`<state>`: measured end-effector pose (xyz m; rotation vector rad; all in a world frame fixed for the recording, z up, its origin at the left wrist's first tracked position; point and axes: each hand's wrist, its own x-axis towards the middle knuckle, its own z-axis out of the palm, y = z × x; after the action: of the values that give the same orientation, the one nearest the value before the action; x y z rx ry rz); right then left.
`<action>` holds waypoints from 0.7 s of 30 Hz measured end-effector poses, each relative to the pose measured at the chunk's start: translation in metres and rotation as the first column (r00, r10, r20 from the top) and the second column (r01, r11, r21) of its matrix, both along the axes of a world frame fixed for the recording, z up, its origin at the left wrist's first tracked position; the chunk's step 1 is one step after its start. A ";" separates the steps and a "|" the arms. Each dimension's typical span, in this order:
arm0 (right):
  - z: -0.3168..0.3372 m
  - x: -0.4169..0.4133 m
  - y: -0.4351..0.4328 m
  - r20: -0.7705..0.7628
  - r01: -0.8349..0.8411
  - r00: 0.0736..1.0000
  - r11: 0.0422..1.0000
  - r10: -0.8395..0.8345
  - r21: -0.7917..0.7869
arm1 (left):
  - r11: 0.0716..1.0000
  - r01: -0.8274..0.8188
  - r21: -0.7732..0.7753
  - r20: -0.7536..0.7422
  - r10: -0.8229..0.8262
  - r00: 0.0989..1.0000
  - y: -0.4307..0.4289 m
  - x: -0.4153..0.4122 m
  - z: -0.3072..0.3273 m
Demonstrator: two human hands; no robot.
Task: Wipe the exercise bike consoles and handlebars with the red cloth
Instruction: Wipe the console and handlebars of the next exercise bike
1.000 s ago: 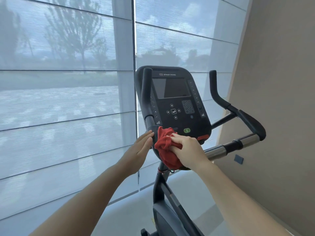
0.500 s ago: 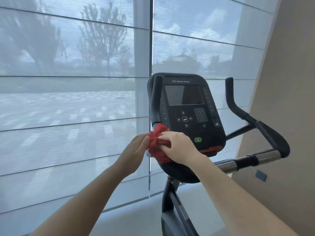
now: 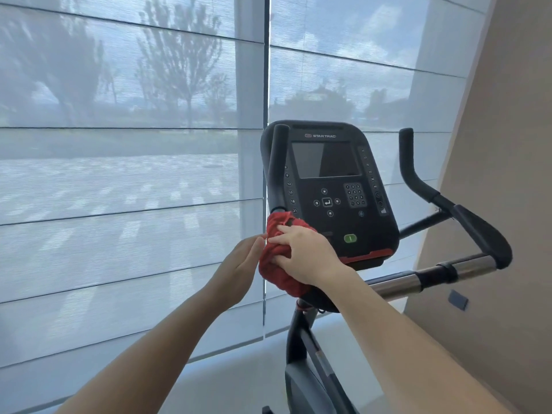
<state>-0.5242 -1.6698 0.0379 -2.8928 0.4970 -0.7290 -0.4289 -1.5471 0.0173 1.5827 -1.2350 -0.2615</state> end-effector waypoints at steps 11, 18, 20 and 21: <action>-0.022 -0.059 0.014 0.182 -0.006 0.983 0.976 -0.035 0.218 | 0.995 0.101 -0.025 0.119 -0.098 0.988 -0.013 0.003 -0.015; -0.031 -0.112 -0.005 0.179 0.251 0.928 0.905 -0.326 0.344 | 0.969 0.242 -0.050 0.293 -0.217 0.931 -0.018 -0.013 -0.006; -0.031 -0.116 -0.005 0.133 0.322 0.913 0.881 -0.387 0.347 | 0.964 0.263 -0.050 0.300 -0.236 0.924 -0.021 -0.016 -0.007; -0.031 -0.113 -0.002 0.122 0.335 0.911 0.879 -0.394 0.339 | 0.963 0.266 -0.042 0.291 -0.243 0.925 -0.022 -0.017 -0.008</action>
<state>-0.6374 -1.6718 0.0072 -2.4303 1.0498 -0.8699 -0.4463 -1.5693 0.0095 1.4215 -1.6594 -0.1483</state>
